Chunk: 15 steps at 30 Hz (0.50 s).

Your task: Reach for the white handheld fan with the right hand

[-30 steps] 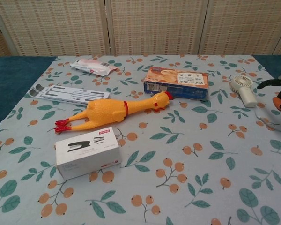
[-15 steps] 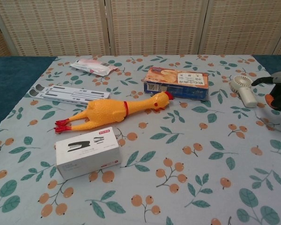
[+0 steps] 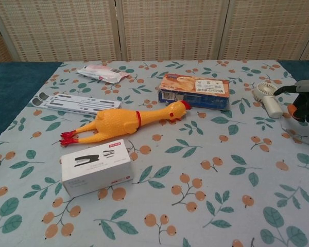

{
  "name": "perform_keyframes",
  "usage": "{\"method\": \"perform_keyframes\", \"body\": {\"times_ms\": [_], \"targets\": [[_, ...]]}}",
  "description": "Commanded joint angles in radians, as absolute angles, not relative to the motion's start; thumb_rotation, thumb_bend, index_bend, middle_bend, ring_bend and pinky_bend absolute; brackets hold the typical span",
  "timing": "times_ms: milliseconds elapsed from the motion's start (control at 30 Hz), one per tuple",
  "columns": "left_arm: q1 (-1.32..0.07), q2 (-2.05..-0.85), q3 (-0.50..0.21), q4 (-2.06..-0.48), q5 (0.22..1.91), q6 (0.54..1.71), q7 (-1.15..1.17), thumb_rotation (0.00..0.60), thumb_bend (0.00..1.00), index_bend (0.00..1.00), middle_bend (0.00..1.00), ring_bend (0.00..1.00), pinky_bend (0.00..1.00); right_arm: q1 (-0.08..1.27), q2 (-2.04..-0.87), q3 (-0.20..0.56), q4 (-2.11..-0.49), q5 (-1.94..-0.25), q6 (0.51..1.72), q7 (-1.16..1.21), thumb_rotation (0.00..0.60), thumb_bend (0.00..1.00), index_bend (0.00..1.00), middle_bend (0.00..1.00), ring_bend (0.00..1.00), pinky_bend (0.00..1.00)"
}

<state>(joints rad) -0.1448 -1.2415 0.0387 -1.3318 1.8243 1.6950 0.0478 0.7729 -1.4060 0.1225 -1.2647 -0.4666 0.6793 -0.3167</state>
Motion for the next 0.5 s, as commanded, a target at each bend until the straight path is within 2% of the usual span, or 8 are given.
{"method": "perform_keyframes", "body": {"times_ms": [33,500], "targets": [[-0.145,-1.242,0.038,-1.332,1.825,1.695,0.048,0.6,0.44,0.17,0.14,0.27,0.44,0.775,-1.411,0.12,-1.257,-0.467,0.677,-0.315,0.6,0.68,0.0,0.71,0.54,0.46],[-0.145,-1.24,0.039,-1.332,1.826,1.697,0.045,0.6,0.44,0.17,0.14,0.27,0.44,0.782,-1.427,0.114,-1.229,-0.467,0.663,-0.302,0.6,0.68,0.0,0.71,0.54,0.46]]}}
